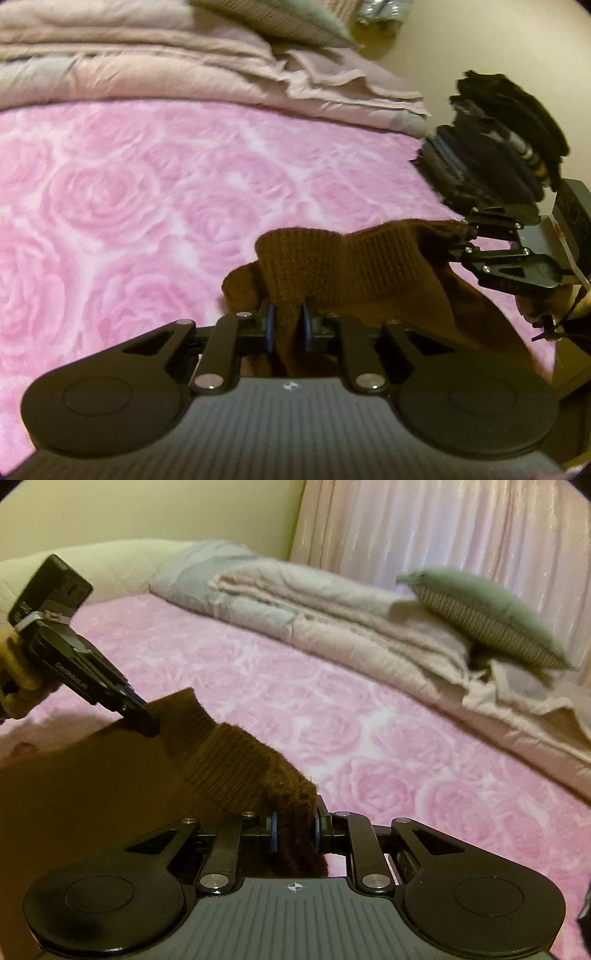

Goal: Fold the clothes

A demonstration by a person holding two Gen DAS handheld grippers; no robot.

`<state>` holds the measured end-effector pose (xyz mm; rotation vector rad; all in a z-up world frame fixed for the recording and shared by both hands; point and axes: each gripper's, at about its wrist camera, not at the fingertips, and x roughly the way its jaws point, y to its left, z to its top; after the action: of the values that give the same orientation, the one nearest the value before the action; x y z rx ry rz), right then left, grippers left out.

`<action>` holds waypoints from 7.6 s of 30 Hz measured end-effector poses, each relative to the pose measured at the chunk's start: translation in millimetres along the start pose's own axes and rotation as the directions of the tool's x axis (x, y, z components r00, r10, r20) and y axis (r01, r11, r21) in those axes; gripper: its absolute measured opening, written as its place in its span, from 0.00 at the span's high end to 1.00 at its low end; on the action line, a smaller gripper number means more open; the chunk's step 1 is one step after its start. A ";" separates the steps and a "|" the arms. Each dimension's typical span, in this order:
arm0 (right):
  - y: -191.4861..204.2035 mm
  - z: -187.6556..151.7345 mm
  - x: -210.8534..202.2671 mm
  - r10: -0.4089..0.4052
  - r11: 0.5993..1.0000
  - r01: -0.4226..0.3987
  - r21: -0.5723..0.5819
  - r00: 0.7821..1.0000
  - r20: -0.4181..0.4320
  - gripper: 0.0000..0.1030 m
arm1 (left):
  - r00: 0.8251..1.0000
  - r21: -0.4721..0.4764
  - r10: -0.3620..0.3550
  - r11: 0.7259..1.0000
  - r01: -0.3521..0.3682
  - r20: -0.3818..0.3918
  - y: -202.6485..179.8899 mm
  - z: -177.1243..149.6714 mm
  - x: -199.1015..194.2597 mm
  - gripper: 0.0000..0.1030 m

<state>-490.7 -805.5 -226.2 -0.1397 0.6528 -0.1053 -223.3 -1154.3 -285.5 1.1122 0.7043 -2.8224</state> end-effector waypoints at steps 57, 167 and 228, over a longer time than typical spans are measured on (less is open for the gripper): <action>116.6 -83.8 -141.3 -0.045 0.888 0.097 0.450 0.991 -0.123 0.36 | 0.985 0.447 0.164 0.885 -0.128 -0.043 -120.4 -107.4 -95.6 0.70; 122.3 -134.7 -140.7 -0.492 0.627 0.285 -0.725 0.866 -0.085 0.79 | 0.937 0.976 0.279 -0.112 -0.185 0.210 -165.1 -173.9 -30.5 0.96; 257.7 -139.7 -142.5 -0.400 0.814 0.279 -0.509 0.905 -0.145 0.45 | 0.963 0.986 0.214 -0.006 -0.169 0.166 -196.1 -143.3 -33.1 0.80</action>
<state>-674.8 -544.9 -292.7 -0.7398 0.8908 -0.3144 -143.3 -922.7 -277.6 1.0445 -1.7695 -2.6851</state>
